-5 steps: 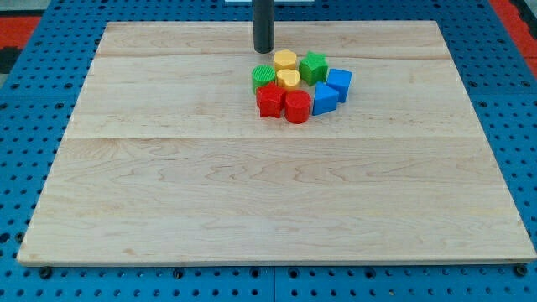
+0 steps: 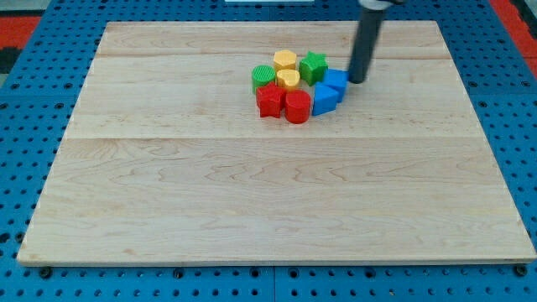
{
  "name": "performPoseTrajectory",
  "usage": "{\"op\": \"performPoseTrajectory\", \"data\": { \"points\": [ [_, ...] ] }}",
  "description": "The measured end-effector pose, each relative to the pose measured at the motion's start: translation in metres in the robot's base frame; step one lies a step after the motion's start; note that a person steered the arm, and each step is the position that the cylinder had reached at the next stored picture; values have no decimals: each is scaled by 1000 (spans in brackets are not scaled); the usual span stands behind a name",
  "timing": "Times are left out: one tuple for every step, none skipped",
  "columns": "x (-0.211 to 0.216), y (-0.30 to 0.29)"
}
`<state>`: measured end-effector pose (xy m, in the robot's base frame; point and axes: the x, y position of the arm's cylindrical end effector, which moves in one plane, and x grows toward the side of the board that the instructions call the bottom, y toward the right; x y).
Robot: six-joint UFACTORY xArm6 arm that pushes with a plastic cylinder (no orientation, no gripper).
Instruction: Separate green star and yellow hexagon from the group of blocks
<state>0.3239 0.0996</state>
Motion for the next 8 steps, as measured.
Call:
{"op": "performPoseTrajectory", "data": {
  "points": [
    [-33,-50],
    [-37,-59],
    [-17,-88],
    [-25,-157],
    [-33,-155],
    [-53,-166],
    [-46,-167],
    [-47,-210]
  ]
}}
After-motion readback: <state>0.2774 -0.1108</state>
